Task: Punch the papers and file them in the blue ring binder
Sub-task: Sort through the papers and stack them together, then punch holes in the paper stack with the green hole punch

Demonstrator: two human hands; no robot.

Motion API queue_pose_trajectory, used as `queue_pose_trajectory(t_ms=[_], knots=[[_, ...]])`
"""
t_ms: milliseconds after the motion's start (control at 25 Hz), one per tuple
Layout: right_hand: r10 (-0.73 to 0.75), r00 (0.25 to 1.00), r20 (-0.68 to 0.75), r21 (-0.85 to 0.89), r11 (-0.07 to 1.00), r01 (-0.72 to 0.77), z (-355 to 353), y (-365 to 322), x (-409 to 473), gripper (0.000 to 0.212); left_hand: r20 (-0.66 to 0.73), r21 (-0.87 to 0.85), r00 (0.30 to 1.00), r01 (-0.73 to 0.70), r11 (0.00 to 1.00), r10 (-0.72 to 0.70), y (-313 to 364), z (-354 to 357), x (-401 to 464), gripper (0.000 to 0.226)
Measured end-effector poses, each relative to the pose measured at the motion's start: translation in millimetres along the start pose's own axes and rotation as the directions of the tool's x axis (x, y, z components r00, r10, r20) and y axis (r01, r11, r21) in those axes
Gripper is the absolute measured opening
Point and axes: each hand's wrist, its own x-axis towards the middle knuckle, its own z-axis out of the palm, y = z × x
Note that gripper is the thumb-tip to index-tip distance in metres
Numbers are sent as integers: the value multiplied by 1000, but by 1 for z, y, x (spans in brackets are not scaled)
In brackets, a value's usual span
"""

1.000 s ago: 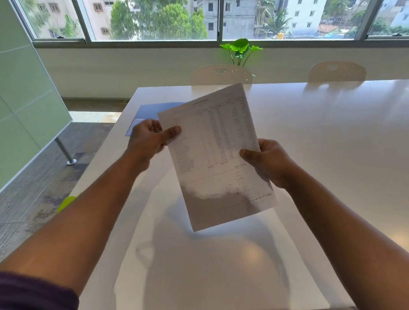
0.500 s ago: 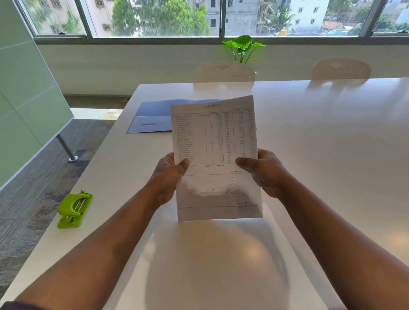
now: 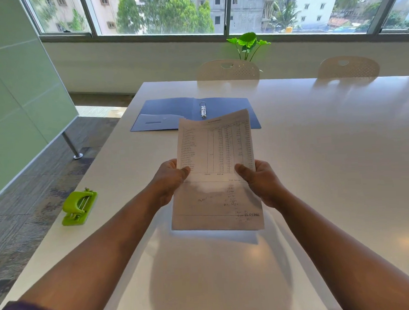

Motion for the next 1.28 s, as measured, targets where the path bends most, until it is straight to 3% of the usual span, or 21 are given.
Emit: queue_pose_trajectory(t_ms=[160, 320, 400, 520, 680, 960, 1080, 1280], knots=[[-27, 999, -36, -22, 999, 26, 4, 8, 0, 18, -48, 85, 998, 33, 996, -29, -4, -6, 2, 21], [-7, 1000, -10, -52, 999, 7, 9, 8, -2, 15, -198, 245, 978, -11, 969, 61, -11, -24, 3, 24], [13, 1000, 14, -66, 998, -12, 17, 6, -3, 13, -231, 457, 958, -49, 888, 172, -12, -39, 0, 22], [40, 997, 61, -38, 999, -38, 37, 5, -3, 12, -242, 733, 901, -74, 676, 361, -10, -67, -10, 12], [58, 990, 132, -9, 998, -57, 77, 6, 0, 13, -293, 819, 837, -28, 572, 461, -9, -111, -23, 6], [87, 972, 217, -21, 996, -84, 144, 9, 0, 18, -447, 796, 769, 108, 596, 457, -40, -187, -34, 6], [96, 965, 245, -20, 995, -94, 166, 7, -1, 13, -551, 753, 732, 230, 617, 400, -50, -209, -41, 21], [94, 965, 246, -40, 995, -87, 191, 7, 0, 11, -659, 537, 718, 241, 808, 223, -63, -227, -45, 25]])
